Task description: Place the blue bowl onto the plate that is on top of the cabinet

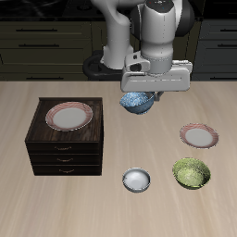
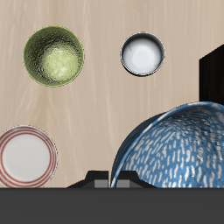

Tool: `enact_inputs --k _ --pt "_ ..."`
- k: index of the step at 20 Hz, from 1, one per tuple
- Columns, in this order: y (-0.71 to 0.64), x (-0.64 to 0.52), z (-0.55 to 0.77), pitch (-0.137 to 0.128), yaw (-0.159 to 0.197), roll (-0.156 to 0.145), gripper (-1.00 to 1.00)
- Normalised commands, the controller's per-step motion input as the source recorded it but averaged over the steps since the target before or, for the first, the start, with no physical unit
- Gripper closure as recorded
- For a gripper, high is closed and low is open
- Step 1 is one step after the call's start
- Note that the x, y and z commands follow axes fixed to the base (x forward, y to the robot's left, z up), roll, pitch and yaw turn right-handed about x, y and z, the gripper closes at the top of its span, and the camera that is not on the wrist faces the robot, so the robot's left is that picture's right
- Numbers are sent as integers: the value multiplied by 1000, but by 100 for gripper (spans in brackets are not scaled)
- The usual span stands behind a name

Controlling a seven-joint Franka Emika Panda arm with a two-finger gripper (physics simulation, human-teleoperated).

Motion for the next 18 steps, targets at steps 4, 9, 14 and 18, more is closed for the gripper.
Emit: enact_inputs --k 4,9,14,18 --pt "-85 -103 342 -48 5 -5 100" --pt "-25 -118 305 -40 10 -4 100" --pt "13 -84 182 -23 2 13 100" --pt "-122 19 99 -6 13 -14 100"
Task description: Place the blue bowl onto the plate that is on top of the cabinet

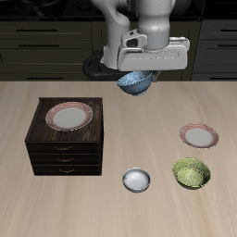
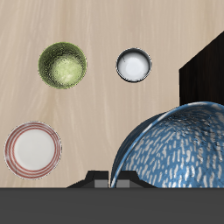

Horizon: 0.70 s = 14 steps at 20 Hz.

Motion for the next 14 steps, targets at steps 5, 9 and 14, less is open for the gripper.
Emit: enact_inputs --k 5,9,14 --pt "-141 -36 184 -24 7 -2 100" --pt "-126 0 96 -12 22 0 100" --pt "-325 62 137 -16 7 -28 100"
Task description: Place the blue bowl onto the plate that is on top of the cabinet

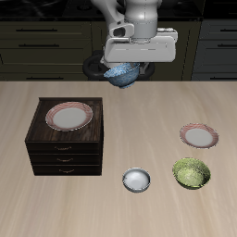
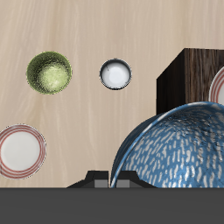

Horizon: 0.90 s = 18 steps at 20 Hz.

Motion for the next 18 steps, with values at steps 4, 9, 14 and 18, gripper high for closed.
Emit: enact_inputs --k 4,9,14,18 --pt "-460 25 216 -4 -33 -11 100" --pt "-451 45 74 25 -7 -22 100" --pt "-328 -68 239 -49 30 -8 100" --pt "-361 -16 160 -2 13 8 100"
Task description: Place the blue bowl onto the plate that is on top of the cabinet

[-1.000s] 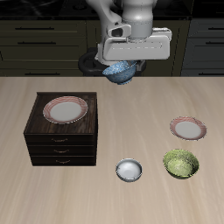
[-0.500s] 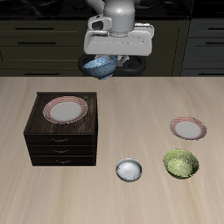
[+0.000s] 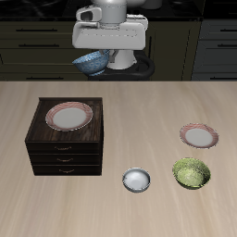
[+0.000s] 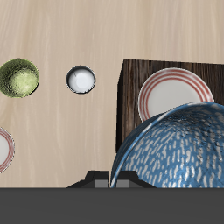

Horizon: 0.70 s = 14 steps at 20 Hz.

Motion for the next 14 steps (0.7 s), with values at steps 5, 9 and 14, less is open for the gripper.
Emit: enact_inputs --k 5,9,14 --pt "-316 48 42 14 10 -8 100" --pt "-270 106 -56 41 -11 4 100" --pt "-305 104 -57 38 -35 -11 100"
